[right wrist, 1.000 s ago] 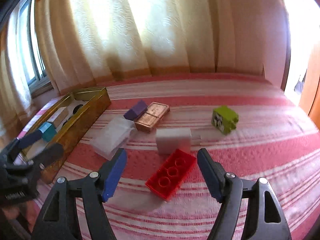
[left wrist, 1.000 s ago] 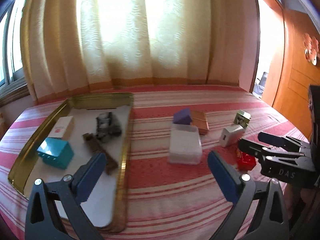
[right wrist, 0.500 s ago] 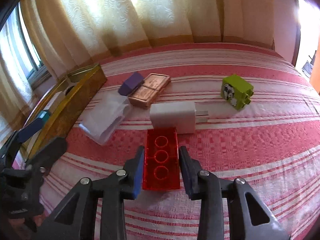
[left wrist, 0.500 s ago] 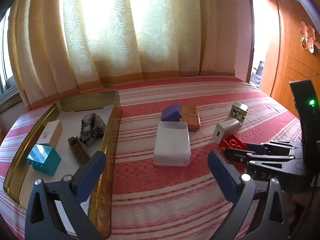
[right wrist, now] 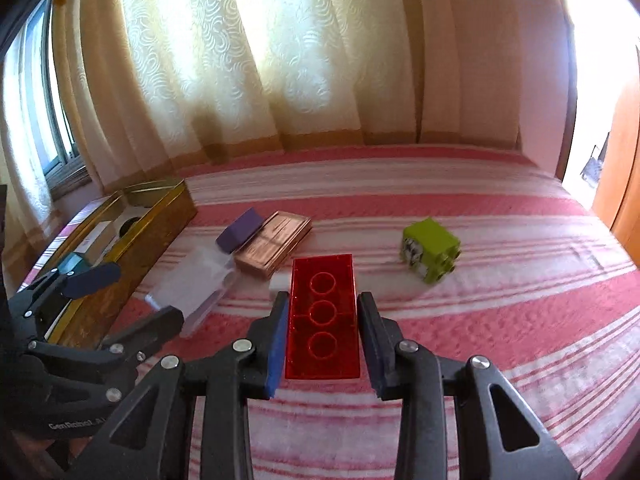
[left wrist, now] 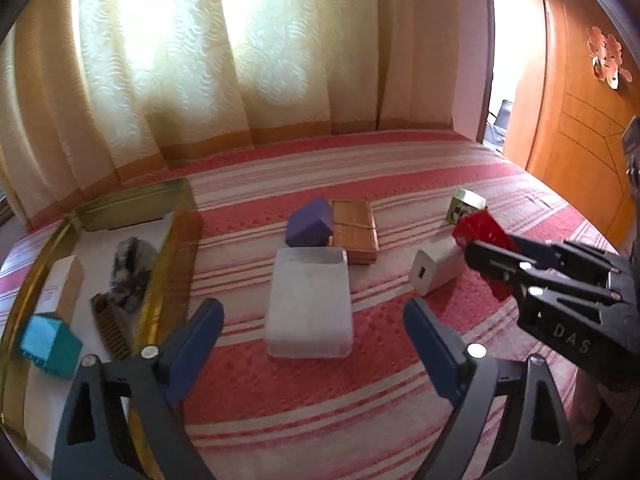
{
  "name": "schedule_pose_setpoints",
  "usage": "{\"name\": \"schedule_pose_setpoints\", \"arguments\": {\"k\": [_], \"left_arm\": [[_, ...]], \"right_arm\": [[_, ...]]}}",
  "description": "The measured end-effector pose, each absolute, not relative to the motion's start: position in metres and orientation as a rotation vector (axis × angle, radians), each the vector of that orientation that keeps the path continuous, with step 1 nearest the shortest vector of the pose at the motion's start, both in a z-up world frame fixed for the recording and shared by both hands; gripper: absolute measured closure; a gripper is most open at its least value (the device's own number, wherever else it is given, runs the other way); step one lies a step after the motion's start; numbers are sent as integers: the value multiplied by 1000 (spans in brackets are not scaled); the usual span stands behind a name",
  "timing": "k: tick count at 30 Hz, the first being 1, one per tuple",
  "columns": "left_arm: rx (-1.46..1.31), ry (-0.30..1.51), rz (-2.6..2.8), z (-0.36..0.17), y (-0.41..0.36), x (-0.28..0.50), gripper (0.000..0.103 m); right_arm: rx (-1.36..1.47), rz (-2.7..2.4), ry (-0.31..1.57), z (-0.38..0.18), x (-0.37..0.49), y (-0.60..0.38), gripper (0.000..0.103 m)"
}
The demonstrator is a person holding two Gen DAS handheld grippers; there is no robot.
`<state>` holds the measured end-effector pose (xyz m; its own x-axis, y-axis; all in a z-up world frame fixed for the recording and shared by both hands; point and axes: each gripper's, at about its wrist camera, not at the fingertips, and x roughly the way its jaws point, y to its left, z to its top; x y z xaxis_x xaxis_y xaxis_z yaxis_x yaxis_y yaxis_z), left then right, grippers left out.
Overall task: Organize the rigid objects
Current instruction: 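Grasp the red brick with the right tool while the left tool grasps the clear plastic box, then carry the red brick and clear plastic box over the gold tray with both tools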
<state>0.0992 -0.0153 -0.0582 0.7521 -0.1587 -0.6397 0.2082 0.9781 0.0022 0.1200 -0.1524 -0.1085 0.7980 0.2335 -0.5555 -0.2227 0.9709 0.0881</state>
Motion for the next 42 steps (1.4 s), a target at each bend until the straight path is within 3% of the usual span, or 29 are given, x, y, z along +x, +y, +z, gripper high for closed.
{"name": "schedule_pose_setpoints", "arguments": {"k": [5, 16, 18, 20, 42], "left_arm": [[96, 756, -220, -68, -25, 119, 33], [32, 835, -230, -78, -21, 142, 33], [30, 849, -233, -80, -20, 145, 45], [39, 841, -226, -79, -19, 142, 51], [38, 552, -120, -48, -3, 93, 52]], "right_arm": [[30, 253, 583, -106, 122, -154, 67], [8, 262, 556, -104, 118, -150, 67], [14, 262, 557, -104, 118, -152, 67], [20, 262, 555, -104, 118, -153, 67], [49, 302, 336, -86, 86, -149, 67]]}}
